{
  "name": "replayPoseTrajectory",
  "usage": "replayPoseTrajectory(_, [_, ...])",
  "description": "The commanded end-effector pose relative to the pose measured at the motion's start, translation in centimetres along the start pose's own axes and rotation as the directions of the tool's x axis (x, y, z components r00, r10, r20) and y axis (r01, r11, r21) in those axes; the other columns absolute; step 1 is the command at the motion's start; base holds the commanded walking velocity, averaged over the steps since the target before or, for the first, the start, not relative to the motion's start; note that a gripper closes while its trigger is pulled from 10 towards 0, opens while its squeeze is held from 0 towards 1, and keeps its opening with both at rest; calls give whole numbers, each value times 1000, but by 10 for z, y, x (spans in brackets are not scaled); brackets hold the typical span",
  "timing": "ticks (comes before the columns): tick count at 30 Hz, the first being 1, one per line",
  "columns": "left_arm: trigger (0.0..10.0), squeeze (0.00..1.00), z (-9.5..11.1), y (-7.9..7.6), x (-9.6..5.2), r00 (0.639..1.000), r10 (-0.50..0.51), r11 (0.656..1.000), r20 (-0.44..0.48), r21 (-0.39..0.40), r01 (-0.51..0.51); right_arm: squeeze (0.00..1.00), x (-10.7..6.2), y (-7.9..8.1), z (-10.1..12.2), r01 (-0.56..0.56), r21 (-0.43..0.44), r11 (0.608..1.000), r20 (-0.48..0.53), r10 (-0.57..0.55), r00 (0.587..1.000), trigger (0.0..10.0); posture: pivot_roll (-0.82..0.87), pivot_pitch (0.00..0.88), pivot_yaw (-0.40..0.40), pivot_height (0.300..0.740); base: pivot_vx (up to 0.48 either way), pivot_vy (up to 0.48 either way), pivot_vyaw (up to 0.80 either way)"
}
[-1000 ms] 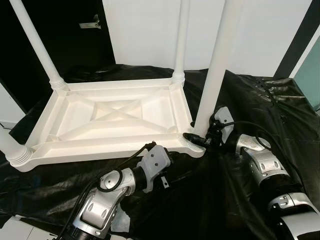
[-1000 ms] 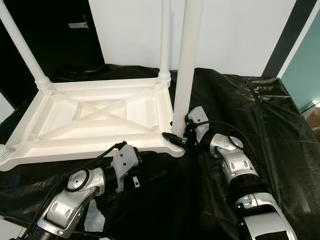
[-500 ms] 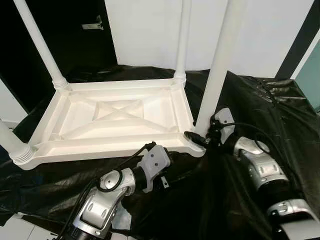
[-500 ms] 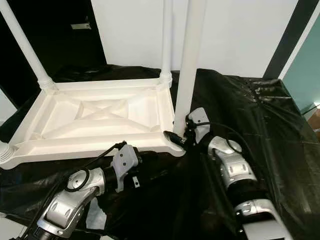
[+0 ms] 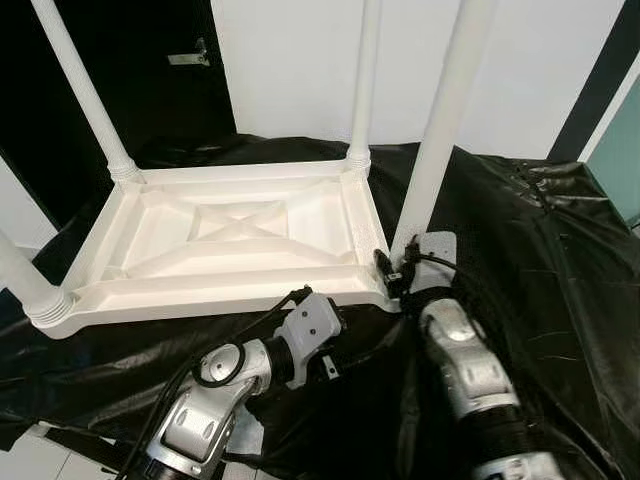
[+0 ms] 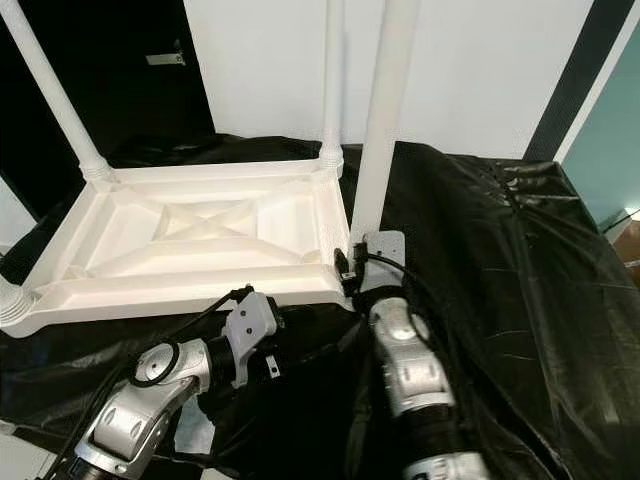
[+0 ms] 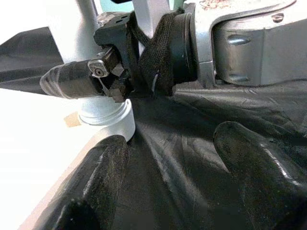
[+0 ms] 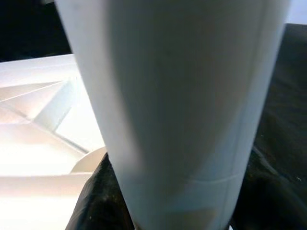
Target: Building children table
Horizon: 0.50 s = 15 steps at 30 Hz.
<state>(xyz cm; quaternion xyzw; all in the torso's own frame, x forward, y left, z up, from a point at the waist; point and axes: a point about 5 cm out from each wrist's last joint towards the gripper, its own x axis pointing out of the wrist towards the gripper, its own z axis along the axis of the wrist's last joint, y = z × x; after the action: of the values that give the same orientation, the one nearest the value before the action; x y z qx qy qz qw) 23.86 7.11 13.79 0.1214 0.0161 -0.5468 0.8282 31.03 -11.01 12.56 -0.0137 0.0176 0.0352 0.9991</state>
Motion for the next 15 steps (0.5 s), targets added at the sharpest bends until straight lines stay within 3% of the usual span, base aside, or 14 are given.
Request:
replayPoseTrajectory(1, [10000,0,1,1,-1,1000,31,999,-4,9,-31,0,-6,-3,-25,39,-5,999,-125,-39,991,10000,-27,0,-16,740,0,0,0])
replayPoseTrajectory(2, [10000,0,2,1,0,1000,30,1000,-2,8,-30,0,-7,4,-20,22,25,999,-106,-20,994,10000,-27,0,-17,740,0,0,0])
replayPoseTrajectory(14, [10000,0,3,4,0,999,38,999,-4,15,-38,0,-8,4,-5,13,21,1000,-35,-12,999,10000,-24,0,-17,740,0,0,0])
replayPoseTrajectory(15, [10000,0,4,4,0,999,44,999,-1,17,-44,776,-9,0,-2,21,4,1000,-11,-21,1000,10000,-27,0,-12,740,0,0,0])
